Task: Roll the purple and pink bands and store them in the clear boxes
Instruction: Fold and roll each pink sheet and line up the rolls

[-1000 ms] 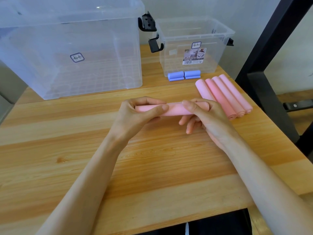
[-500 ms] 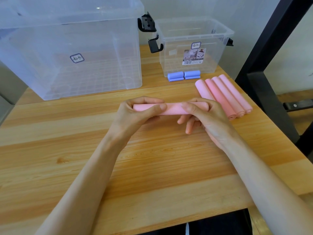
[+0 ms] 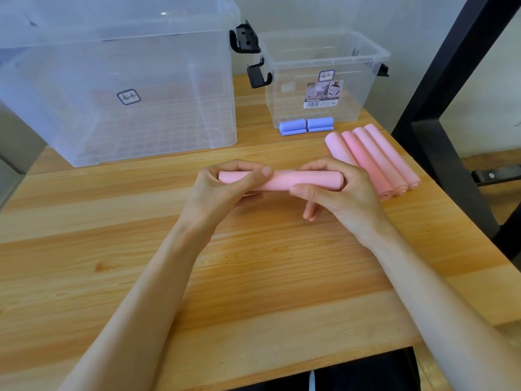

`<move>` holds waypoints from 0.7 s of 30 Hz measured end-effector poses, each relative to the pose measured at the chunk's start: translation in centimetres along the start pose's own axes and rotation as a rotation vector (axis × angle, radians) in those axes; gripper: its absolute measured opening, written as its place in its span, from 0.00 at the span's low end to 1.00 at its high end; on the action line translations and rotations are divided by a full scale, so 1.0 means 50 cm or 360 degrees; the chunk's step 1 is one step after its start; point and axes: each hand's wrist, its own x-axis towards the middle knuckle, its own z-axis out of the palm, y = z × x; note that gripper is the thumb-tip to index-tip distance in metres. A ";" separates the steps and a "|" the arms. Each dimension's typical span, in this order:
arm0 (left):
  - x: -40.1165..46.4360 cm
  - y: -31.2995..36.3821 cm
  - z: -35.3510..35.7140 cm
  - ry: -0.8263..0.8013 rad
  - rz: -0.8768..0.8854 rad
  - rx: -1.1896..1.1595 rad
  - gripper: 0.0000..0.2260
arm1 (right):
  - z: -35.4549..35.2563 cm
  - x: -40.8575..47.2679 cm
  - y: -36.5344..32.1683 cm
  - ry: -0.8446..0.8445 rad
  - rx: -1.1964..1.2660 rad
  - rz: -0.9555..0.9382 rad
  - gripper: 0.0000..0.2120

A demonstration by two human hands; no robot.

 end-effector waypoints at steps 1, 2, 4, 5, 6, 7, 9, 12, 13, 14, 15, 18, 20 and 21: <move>-0.001 0.002 0.001 -0.0007 0.0040 -0.0004 0.11 | -0.001 0.000 -0.001 -0.0005 0.0043 0.0024 0.10; -0.002 0.003 0.002 -0.0013 0.0078 0.0004 0.10 | -0.002 -0.001 -0.003 -0.0010 0.0080 0.0049 0.10; -0.002 0.002 0.004 -0.0017 0.0131 0.0048 0.08 | -0.003 -0.001 -0.004 -0.0013 0.0118 0.0092 0.10; -0.001 0.001 0.004 -0.0014 0.0137 0.0065 0.06 | -0.003 -0.001 -0.004 -0.0016 0.0121 0.0103 0.10; -0.001 0.000 0.004 -0.0008 0.0126 0.0071 0.05 | -0.002 -0.001 -0.004 -0.0018 0.0120 0.0105 0.10; -0.001 0.000 0.004 0.0004 0.0104 0.0066 0.05 | -0.002 -0.001 -0.004 -0.0019 0.0119 0.0103 0.11; 0.000 -0.001 0.004 0.0034 0.0031 0.0022 0.09 | -0.001 -0.002 -0.004 -0.0029 0.0112 0.0091 0.14; 0.001 -0.001 0.000 0.0039 -0.0109 -0.0070 0.13 | -0.001 -0.003 -0.006 -0.0066 0.0106 0.0074 0.18; 0.001 -0.001 0.000 0.0028 -0.0151 -0.0085 0.15 | -0.001 -0.003 -0.005 -0.0070 0.0101 0.0067 0.18; 0.001 -0.001 -0.001 0.0017 -0.0185 -0.0093 0.18 | -0.001 -0.003 -0.006 -0.0069 0.0093 0.0061 0.18; 0.001 -0.001 0.000 0.0010 -0.0208 -0.0099 0.20 | -0.001 -0.003 -0.005 -0.0065 0.0083 0.0055 0.17; 0.000 -0.001 0.000 -0.0008 -0.0187 -0.0102 0.22 | -0.001 -0.002 -0.004 -0.0056 0.0081 0.0059 0.13; -0.001 -0.002 0.001 -0.0022 -0.0103 -0.0084 0.17 | -0.001 -0.001 -0.004 -0.0032 0.0105 0.0103 0.13; -0.001 -0.002 0.002 -0.0023 -0.0050 -0.0047 0.14 | -0.002 -0.001 -0.003 -0.0018 0.0119 0.0124 0.13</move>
